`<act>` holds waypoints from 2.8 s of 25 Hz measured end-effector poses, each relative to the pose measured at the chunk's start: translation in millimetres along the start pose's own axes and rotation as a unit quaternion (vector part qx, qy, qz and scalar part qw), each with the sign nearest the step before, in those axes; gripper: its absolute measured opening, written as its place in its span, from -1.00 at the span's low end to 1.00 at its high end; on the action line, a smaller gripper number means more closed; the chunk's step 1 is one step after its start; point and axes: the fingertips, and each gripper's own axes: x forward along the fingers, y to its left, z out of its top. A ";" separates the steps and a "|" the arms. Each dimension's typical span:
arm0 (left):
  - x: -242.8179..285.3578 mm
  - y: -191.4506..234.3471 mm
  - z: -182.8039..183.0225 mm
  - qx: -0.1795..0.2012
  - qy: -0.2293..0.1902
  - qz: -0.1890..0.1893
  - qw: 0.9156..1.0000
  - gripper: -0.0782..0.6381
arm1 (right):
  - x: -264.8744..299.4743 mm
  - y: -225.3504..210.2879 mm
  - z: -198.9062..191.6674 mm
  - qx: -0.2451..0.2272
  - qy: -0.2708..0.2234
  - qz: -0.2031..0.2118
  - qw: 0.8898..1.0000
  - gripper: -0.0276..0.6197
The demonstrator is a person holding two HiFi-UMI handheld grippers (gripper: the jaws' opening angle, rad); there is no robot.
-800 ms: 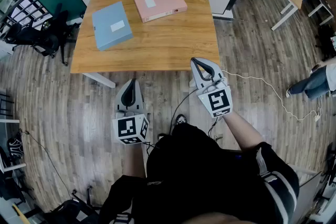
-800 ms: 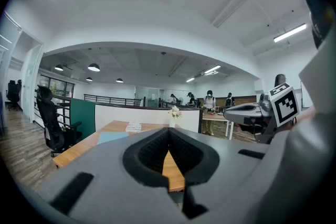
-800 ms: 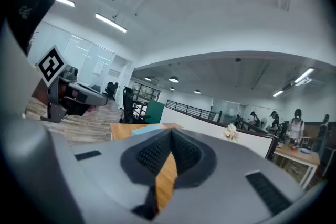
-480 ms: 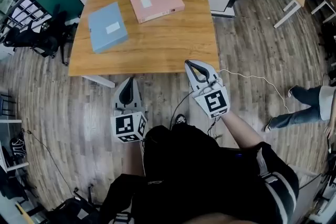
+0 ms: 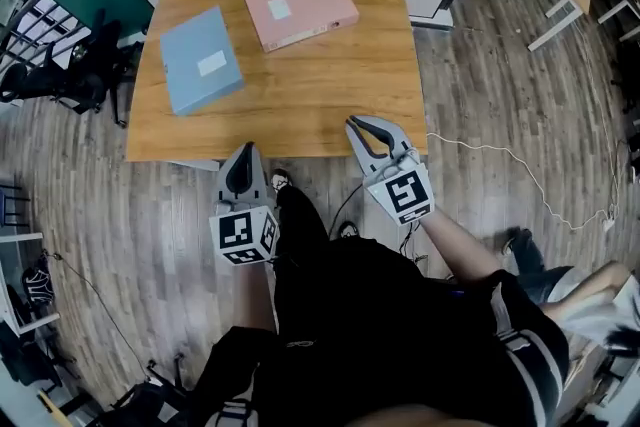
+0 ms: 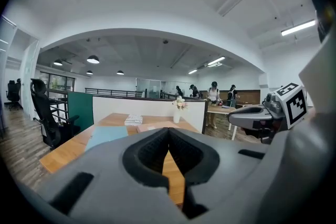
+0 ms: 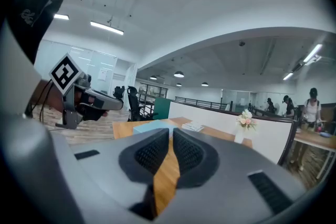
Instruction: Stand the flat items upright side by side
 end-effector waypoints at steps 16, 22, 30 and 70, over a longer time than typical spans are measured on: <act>139.8 182.1 4.4 -0.032 0.073 -0.072 0.994 -0.24 | 231.0 1.0 1.5 0.051 0.082 0.041 0.994 -0.25; 153.1 226.4 -4.9 -0.044 0.095 -0.077 0.992 -0.15 | 282.2 7.3 -0.8 0.090 0.102 0.058 0.989 -0.10; 153.5 266.2 -14.2 -0.084 0.110 -0.040 0.990 -0.07 | 330.7 32.4 -1.4 0.117 0.116 0.122 0.979 0.07; 241.7 412.8 -176.1 -0.251 0.312 -0.101 0.911 0.40 | 488.8 72.3 -142.5 0.288 0.332 0.134 0.888 0.39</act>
